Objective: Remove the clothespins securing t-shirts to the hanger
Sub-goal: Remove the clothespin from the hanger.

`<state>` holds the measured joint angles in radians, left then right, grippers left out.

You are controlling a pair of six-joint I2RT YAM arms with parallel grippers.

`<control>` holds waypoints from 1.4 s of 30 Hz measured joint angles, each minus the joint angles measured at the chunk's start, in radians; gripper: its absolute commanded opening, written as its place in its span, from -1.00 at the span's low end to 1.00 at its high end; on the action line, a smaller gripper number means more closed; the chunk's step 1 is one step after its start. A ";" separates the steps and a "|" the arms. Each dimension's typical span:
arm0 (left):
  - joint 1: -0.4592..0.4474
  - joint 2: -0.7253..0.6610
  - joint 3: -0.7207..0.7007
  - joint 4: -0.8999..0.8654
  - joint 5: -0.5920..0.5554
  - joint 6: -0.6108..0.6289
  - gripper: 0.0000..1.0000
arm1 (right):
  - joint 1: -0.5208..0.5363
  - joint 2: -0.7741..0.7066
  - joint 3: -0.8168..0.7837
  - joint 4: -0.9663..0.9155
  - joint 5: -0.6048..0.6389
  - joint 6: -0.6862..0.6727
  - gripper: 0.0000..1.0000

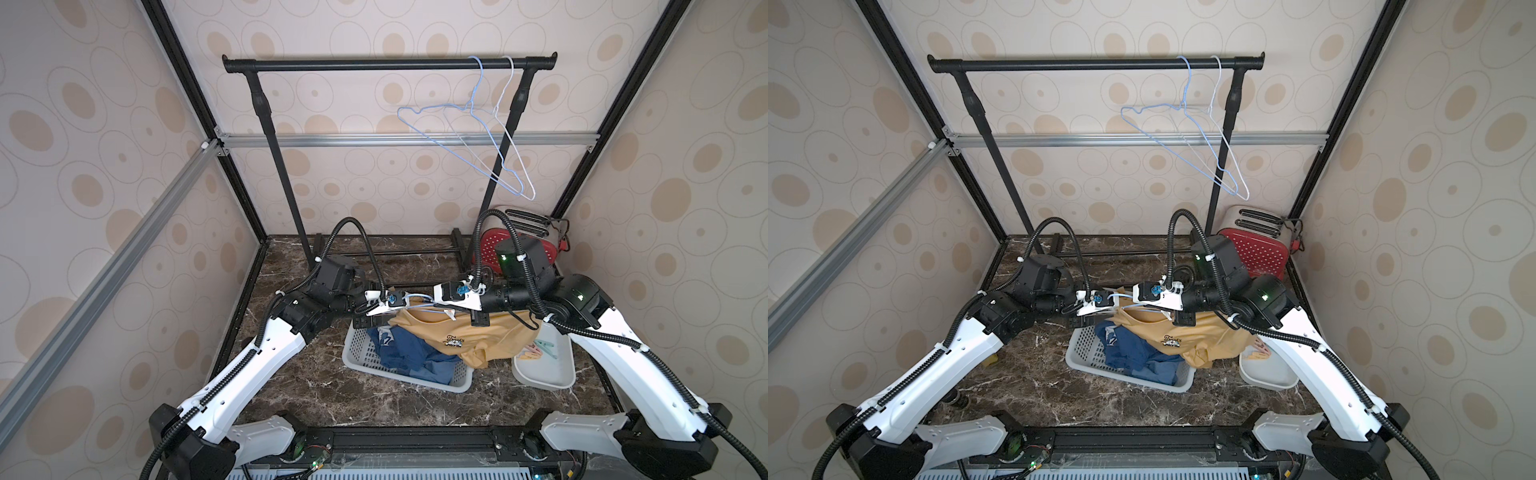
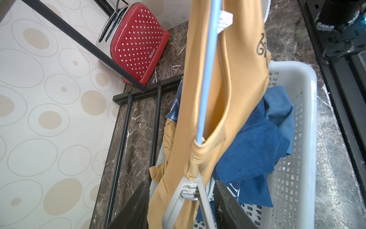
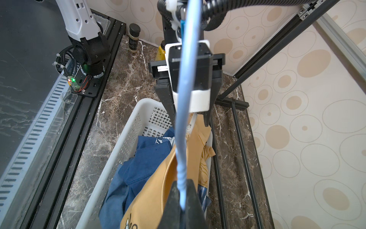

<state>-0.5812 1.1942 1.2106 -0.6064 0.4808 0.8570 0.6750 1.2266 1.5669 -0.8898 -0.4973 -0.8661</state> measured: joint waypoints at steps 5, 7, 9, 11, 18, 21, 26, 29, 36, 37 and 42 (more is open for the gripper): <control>0.001 0.007 -0.009 -0.001 -0.016 0.000 -0.03 | 0.000 0.000 0.000 0.000 0.000 -0.002 -1.00; 0.001 0.008 -0.010 -0.001 -0.020 0.001 -0.11 | 0.000 0.000 0.000 0.000 0.000 -0.004 -1.00; 0.002 0.008 -0.010 -0.001 -0.023 0.000 -0.23 | 0.000 0.000 0.000 0.000 0.000 -0.007 -1.00; 0.003 0.008 -0.010 -0.002 -0.023 -0.002 -0.41 | 0.000 0.000 0.000 0.001 0.001 -0.008 -1.00; 0.003 0.009 -0.010 -0.002 -0.026 -0.004 -0.59 | 0.000 0.000 0.000 0.008 0.008 -0.012 -1.00; 0.003 0.008 -0.010 -0.002 -0.027 -0.004 -0.60 | 0.000 0.000 0.000 0.008 0.010 -0.012 -1.00; 0.005 0.007 -0.010 -0.013 -0.028 -0.004 -0.63 | 0.000 0.000 0.000 0.008 0.016 -0.014 -1.00; 0.009 0.000 -0.010 -0.026 -0.034 -0.003 -0.64 | 0.000 0.000 0.000 0.008 0.021 -0.014 -1.00; 0.020 -0.040 -0.010 -0.059 -0.045 -0.003 -0.66 | 0.000 0.000 -0.012 0.024 0.023 -0.013 -1.00; 0.024 -0.049 -0.010 -0.064 -0.046 -0.003 -0.66 | 0.000 0.000 -0.014 0.026 0.023 -0.013 -1.00; 0.048 -0.115 -0.010 -0.078 -0.064 -0.005 -0.63 | 0.000 0.014 -0.019 0.060 0.023 -0.004 -1.00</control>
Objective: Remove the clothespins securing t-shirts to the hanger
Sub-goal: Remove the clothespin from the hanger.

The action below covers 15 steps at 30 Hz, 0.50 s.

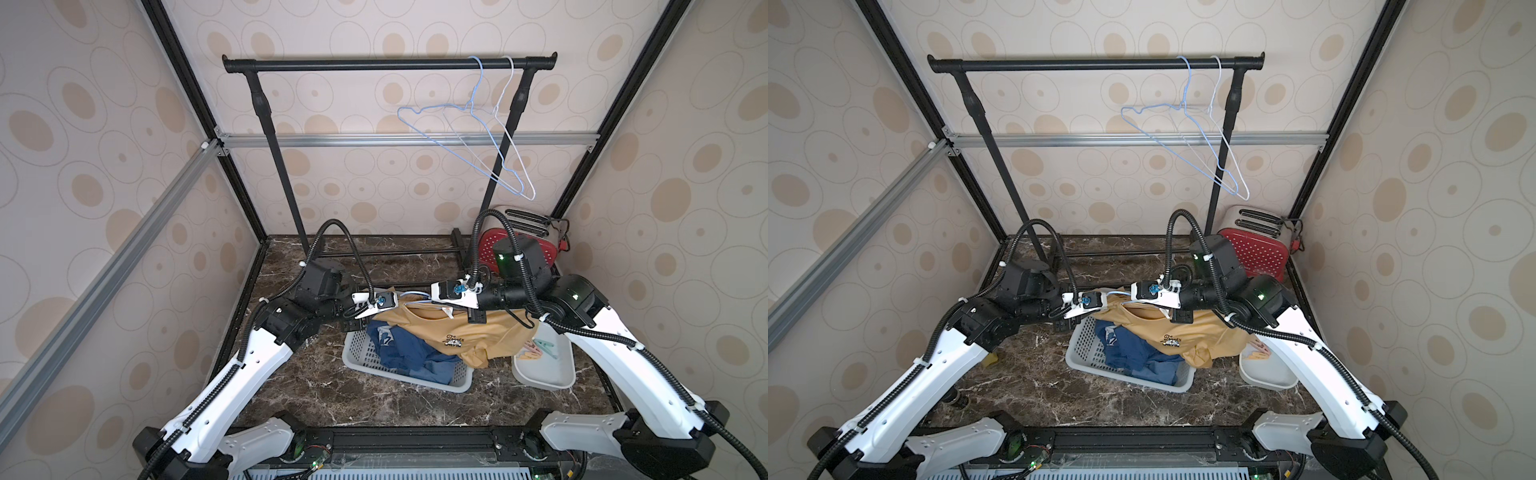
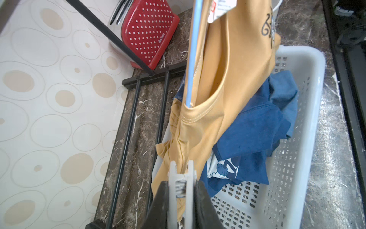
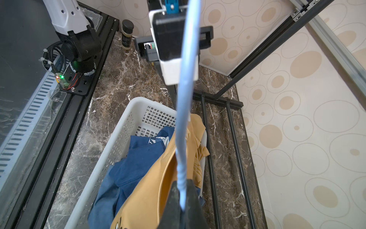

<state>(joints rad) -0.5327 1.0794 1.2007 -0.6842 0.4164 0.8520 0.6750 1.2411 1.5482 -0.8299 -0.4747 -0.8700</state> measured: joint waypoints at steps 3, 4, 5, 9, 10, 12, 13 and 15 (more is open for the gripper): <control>0.002 -0.061 0.000 -0.006 -0.019 -0.010 -0.60 | 0.000 0.026 0.000 0.032 -0.005 0.027 -1.00; 0.003 -0.082 0.000 -0.010 -0.024 -0.016 -0.60 | 0.000 0.036 0.000 0.046 -0.010 0.043 -1.00; 0.003 -0.100 0.000 -0.015 -0.030 -0.019 -0.59 | 0.000 0.047 0.001 0.059 -0.016 0.058 -1.00; 0.005 -0.158 0.010 -0.051 -0.054 -0.055 -0.58 | 0.005 0.098 0.024 0.115 -0.029 0.150 -1.00; 0.005 -0.171 0.012 -0.056 -0.060 -0.072 -0.58 | 0.010 0.109 0.032 0.135 -0.026 0.182 -1.00; 0.005 -0.190 0.015 -0.059 -0.069 -0.109 -0.58 | 0.024 0.137 0.058 0.165 -0.018 0.267 -1.00; 0.005 -0.197 0.017 -0.058 -0.073 -0.131 -0.58 | 0.031 0.157 0.082 0.172 -0.016 0.316 -1.00; 0.005 -0.207 0.017 -0.056 -0.082 -0.184 -0.59 | 0.045 0.197 0.123 0.200 -0.013 0.410 -1.00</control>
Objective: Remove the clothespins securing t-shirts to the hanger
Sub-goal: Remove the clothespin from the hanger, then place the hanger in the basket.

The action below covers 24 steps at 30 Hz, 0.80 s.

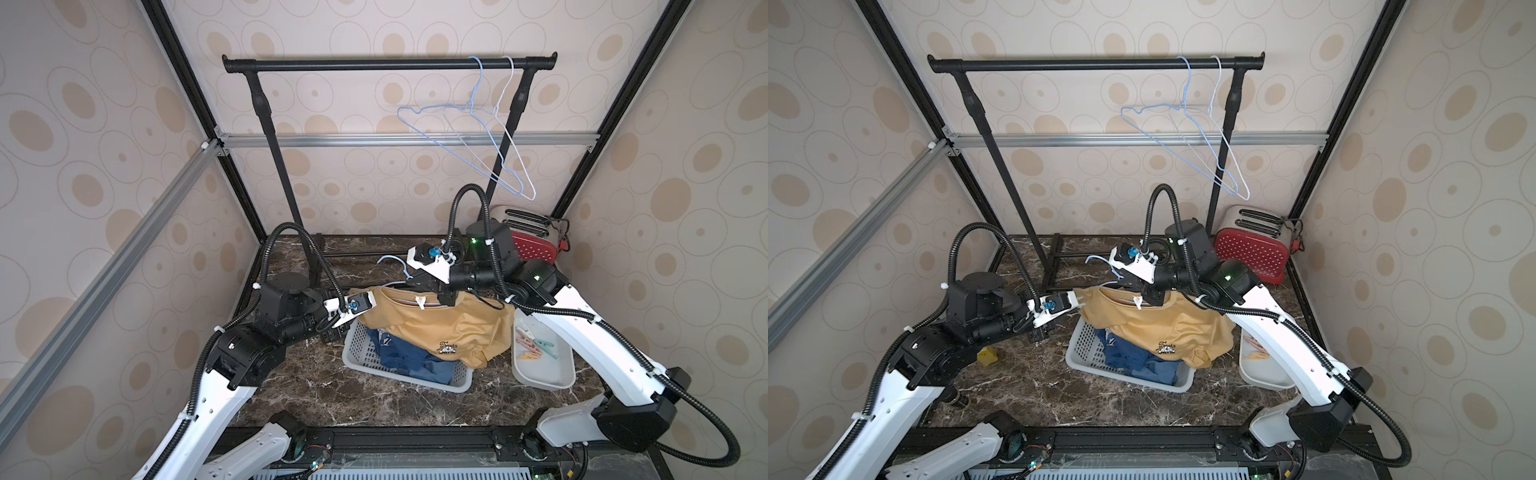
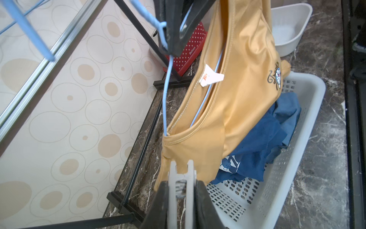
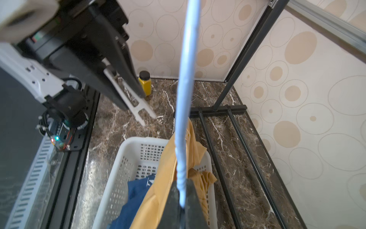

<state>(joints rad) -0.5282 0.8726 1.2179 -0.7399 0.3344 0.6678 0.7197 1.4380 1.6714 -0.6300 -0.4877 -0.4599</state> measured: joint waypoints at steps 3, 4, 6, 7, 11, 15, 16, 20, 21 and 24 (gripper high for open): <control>0.000 0.001 0.000 0.020 0.000 -0.085 -0.57 | 0.019 0.023 -0.022 0.072 0.013 0.145 -1.00; 0.000 0.004 0.000 0.030 0.002 -0.114 -0.57 | 0.023 0.023 -0.049 0.099 0.017 0.189 -1.00; 0.000 0.010 -0.009 0.063 0.012 -0.183 -0.56 | 0.028 0.019 -0.128 0.157 0.029 0.282 -1.00; 0.000 0.010 -0.018 0.084 0.021 -0.210 -0.55 | 0.030 0.018 -0.167 0.180 0.037 0.318 -1.00; 0.000 0.010 -0.068 0.166 0.056 -0.336 -0.55 | 0.031 0.019 -0.344 0.266 0.067 0.449 -1.00; 0.000 0.011 -0.123 0.244 0.069 -0.444 -0.54 | 0.030 0.015 -0.442 0.387 0.081 0.533 -1.00; 0.000 0.012 -0.134 0.260 0.072 -0.468 -0.54 | 0.028 0.013 -0.457 0.412 0.083 0.548 -1.00; 0.000 0.021 -0.170 0.330 0.089 -0.560 -0.54 | 0.005 0.009 -0.525 0.504 0.083 0.595 -0.75; 0.000 0.026 -0.177 0.347 0.091 -0.583 -0.55 | -0.004 0.009 -0.540 0.517 0.082 0.602 -0.66; 0.000 0.043 -0.196 0.399 0.097 -0.645 -0.56 | -0.034 0.014 -0.583 0.518 0.085 0.611 -0.48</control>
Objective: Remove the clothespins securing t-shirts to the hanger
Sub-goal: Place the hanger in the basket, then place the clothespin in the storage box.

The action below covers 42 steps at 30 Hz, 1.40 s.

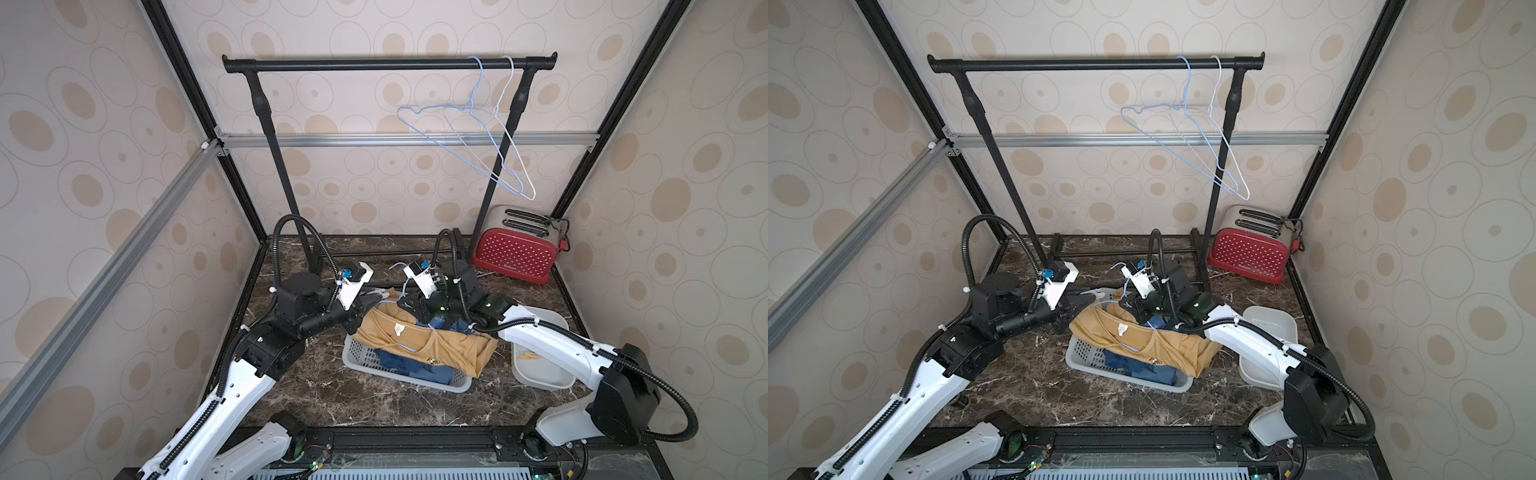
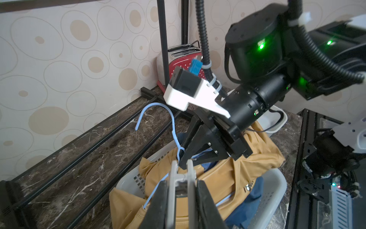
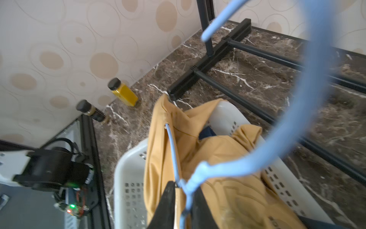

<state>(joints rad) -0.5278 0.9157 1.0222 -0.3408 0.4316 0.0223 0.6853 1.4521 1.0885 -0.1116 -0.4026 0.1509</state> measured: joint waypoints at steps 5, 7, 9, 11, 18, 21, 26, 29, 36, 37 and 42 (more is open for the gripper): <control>0.000 0.043 -0.026 0.078 0.015 -0.090 -0.57 | -0.049 0.024 -0.051 -0.031 -0.005 -0.005 -0.20; 0.000 0.062 -0.032 0.098 0.011 -0.124 -0.58 | -0.063 0.023 -0.063 -0.046 -0.004 -0.015 -0.04; 0.000 0.082 -0.032 0.106 -0.006 -0.157 -0.57 | -0.069 0.013 -0.073 -0.057 0.008 -0.034 0.09; 0.000 0.105 -0.032 0.117 -0.021 -0.194 -0.56 | -0.071 -0.022 -0.092 -0.077 0.036 -0.061 0.20; 0.000 0.173 -0.031 0.146 -0.023 -0.318 -0.55 | -0.063 -0.273 -0.168 -0.159 0.185 -0.207 0.56; 0.000 0.206 -0.019 0.145 -0.005 -0.369 -0.53 | -0.013 -0.377 -0.203 -0.154 0.283 -0.303 0.56; 0.000 0.249 0.011 0.146 0.039 -0.430 -0.53 | 0.061 -0.488 -0.302 -0.035 0.333 -0.465 0.55; 0.000 0.253 0.016 0.148 0.062 -0.454 -0.53 | 0.064 -0.452 -0.271 0.008 0.314 -0.534 0.49; 0.000 0.251 0.016 0.149 0.100 -0.468 -0.52 | 0.070 -0.249 -0.060 0.024 0.174 -0.632 0.29; -0.001 0.250 0.016 0.149 0.103 -0.468 -0.52 | 0.073 -0.228 -0.039 0.023 0.160 -0.642 0.23; -0.001 0.242 0.016 0.149 0.110 -0.468 -0.52 | 0.085 -0.160 0.025 0.010 0.109 -0.679 -0.05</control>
<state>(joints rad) -0.5285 1.1576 1.0378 -0.1917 0.5415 -0.4458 0.7700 1.2922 1.1133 -0.1017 -0.2932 -0.5278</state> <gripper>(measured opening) 0.243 0.509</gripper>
